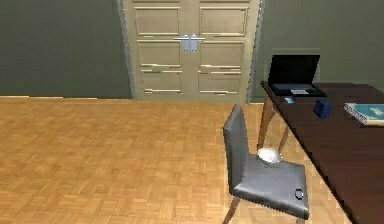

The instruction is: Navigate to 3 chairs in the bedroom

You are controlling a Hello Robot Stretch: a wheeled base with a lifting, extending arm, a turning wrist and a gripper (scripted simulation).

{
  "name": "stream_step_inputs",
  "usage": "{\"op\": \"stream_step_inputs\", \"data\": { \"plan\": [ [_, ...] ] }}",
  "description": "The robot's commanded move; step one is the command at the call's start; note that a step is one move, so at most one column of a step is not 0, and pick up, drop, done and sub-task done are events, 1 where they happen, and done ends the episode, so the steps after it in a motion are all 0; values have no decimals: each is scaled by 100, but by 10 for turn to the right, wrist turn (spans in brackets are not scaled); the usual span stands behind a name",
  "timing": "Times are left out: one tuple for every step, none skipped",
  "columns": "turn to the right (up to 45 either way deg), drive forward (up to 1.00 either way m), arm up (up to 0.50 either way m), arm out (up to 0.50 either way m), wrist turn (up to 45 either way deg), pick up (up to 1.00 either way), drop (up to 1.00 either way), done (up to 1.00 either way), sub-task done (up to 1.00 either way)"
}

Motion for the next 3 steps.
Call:
{"op": "stream_step_inputs", "data": {
  "plan": [
    [240, 0, 0, 0, 0, 0, 0, 0, 0],
    [0, 0, 0, 0, 0, 0, 0, 0, 100],
    [-450, 0, 0, 0, 0, 0, 0, 0, 0]
  ]
}}
